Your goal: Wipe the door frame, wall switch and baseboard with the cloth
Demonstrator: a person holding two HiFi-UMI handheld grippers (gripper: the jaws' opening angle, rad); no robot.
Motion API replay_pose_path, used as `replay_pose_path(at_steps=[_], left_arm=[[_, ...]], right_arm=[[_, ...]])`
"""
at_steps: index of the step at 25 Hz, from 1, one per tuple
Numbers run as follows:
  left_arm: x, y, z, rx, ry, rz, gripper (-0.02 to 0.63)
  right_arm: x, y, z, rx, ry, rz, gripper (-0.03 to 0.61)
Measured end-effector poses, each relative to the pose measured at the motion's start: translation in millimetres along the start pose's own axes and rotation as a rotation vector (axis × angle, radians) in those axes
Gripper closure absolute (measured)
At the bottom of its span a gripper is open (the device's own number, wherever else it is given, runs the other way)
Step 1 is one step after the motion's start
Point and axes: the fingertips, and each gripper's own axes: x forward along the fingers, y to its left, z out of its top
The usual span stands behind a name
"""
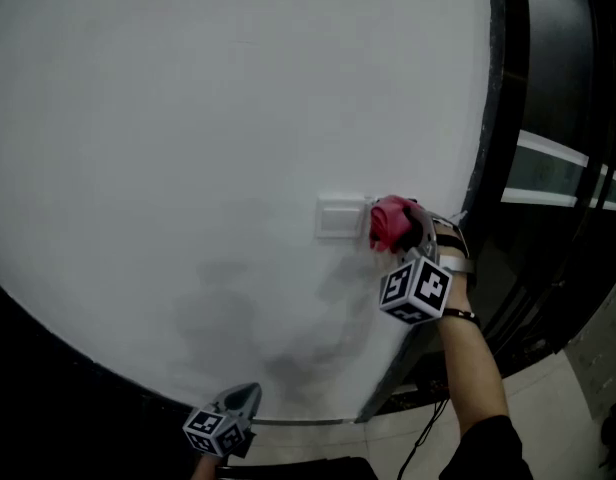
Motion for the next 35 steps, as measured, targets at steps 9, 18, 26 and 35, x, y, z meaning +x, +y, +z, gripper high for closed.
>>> replay_pose_path(at_steps=[9,18,26,35], left_arm=[[-3.7,11.9,1.3,0.013,0.017,0.022,0.621],[3.2,4.1,-7.6,0.002,0.042,-0.011,0.621],[6.1,2.3,-7.2,0.005,0.046,-0.024,0.621],[6.3,-1.2,-12.3,-0.001,0.054,-0.027,0.621]], right_arm=[[4.8,-4.6,-10.3,0.019,0.057,-0.002,0.511],[9.3,29.1,1.5,-0.132,0.147,-0.019,0.518],[10.0,50.8,-10.4,-0.140,0.170,0.032,0.518],[3.6,60.0,-0.6,-0.103,0.125,0.065,0.518]])
